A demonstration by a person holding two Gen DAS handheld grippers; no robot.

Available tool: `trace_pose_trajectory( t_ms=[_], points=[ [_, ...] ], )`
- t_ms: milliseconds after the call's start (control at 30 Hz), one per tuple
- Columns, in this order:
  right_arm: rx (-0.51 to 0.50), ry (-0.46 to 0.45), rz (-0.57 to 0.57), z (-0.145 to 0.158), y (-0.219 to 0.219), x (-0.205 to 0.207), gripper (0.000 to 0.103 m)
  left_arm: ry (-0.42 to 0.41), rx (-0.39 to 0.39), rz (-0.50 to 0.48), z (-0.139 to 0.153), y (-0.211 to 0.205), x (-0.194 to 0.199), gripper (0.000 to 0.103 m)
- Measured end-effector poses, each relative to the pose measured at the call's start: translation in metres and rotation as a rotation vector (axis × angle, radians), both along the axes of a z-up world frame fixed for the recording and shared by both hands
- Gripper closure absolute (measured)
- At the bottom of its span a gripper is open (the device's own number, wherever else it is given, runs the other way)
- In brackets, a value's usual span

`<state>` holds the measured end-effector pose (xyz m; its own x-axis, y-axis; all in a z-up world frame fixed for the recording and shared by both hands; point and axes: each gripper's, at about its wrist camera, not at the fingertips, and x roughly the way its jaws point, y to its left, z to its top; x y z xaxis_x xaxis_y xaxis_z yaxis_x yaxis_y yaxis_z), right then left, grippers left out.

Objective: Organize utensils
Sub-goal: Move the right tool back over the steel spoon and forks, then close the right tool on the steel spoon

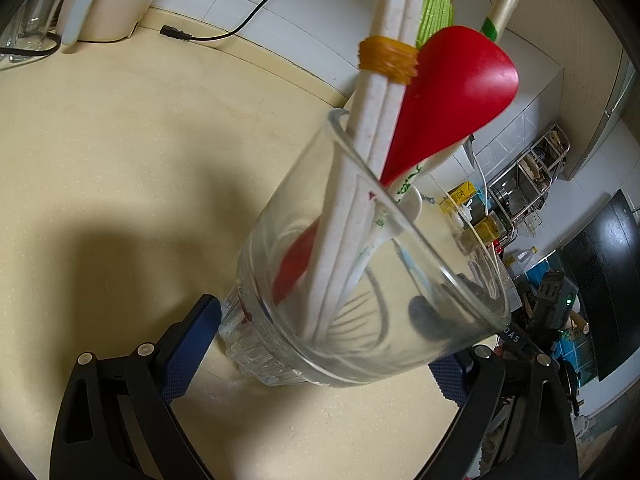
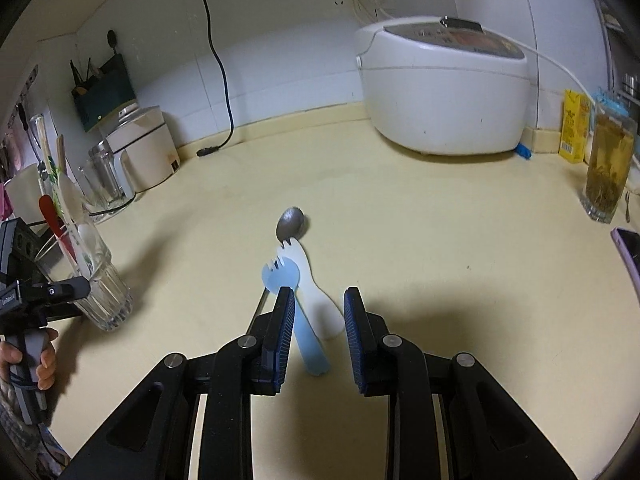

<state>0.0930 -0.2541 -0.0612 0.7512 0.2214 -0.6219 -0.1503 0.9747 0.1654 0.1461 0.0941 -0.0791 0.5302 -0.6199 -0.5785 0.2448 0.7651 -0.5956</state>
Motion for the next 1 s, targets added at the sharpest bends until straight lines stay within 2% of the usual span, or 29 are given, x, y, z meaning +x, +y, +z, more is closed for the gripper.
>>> trace_pose_trajectory(
  t_ms=[233,400,533,800,1000],
  points=[
    [0.037,0.062,0.014,-0.015,-0.001,0.006,0.078,0.000,0.000,0.000,0.000,0.000,0.000,0.007],
    [0.027,0.069,0.036,-0.012,0.005,0.010,0.078,0.000,0.000,0.000,0.000,0.000,0.000,0.006],
    [0.016,0.088,0.104,-0.005,0.025,0.020,0.078,-0.001,0.000,0.000,-0.001,0.000,0.000,0.006],
    [-0.078,0.074,0.134,0.007,0.055,0.043,0.078,-0.001,0.000,0.000,0.000,0.000,0.000,0.006],
    [-0.141,0.114,0.108,0.002,0.072,0.080,0.077,-0.001,0.000,0.000,0.000,0.000,0.000,0.006]
  ],
)
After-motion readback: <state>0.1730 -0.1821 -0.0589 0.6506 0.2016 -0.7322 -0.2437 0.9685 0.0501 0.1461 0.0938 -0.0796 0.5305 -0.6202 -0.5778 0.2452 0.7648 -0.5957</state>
